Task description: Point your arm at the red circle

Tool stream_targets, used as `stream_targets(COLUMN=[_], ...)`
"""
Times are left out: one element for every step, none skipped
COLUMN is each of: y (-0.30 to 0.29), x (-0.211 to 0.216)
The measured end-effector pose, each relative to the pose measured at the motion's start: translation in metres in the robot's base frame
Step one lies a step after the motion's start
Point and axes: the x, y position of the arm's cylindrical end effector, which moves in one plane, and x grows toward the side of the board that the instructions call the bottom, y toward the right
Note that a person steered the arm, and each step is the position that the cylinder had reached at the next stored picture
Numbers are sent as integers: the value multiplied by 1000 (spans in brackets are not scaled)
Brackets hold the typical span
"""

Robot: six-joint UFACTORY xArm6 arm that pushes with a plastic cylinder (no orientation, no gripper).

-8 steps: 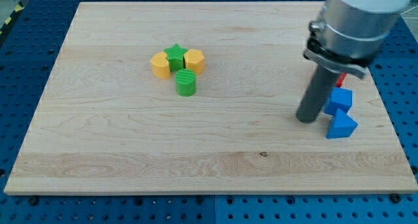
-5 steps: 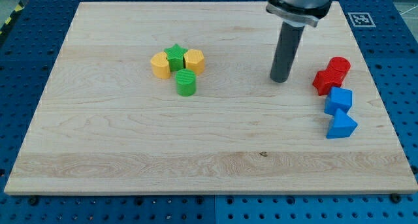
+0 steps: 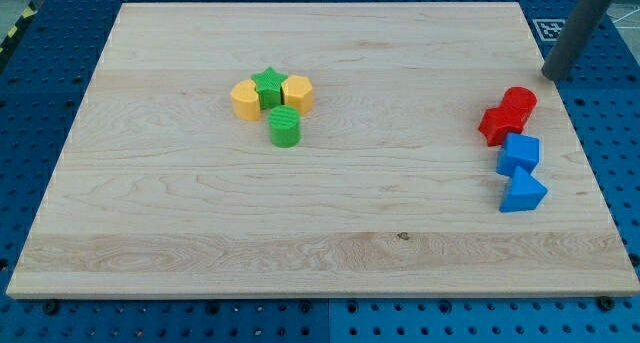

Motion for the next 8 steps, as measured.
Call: stream_targets(y=[0, 0, -1, -17, -23, -25, -30, -31], x=[37, 60, 77, 72, 72, 71, 71, 71])
